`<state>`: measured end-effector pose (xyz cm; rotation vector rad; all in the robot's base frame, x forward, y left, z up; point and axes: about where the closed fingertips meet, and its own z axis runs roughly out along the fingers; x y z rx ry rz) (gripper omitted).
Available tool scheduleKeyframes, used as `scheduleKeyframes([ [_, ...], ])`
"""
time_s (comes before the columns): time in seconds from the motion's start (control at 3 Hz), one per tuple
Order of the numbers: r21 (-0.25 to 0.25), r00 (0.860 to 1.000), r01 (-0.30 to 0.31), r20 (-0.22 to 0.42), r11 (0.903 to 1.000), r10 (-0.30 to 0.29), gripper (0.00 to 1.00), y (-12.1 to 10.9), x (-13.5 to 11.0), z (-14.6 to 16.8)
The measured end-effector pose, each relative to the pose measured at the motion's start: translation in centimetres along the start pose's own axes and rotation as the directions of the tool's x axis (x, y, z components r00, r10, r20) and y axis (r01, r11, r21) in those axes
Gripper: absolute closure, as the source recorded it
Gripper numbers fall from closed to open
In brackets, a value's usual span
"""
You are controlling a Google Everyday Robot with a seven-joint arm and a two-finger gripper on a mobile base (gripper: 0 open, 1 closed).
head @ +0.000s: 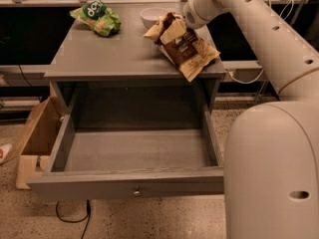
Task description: Pick brown chip bag from top drawer and place on counter
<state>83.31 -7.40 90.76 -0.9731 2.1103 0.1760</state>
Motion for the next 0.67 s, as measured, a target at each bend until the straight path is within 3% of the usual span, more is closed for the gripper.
scheduleKeyframes([
  [0.33, 0.048, 0.996, 0.018, 0.086, 0.9987, -0.022, 0.0, -1.2, -1.9, -3.8],
  [0.67, 0.119, 0.981, -0.017, 0.194, 0.9927, -0.006, 0.0, -2.7, -2.6, -9.3],
])
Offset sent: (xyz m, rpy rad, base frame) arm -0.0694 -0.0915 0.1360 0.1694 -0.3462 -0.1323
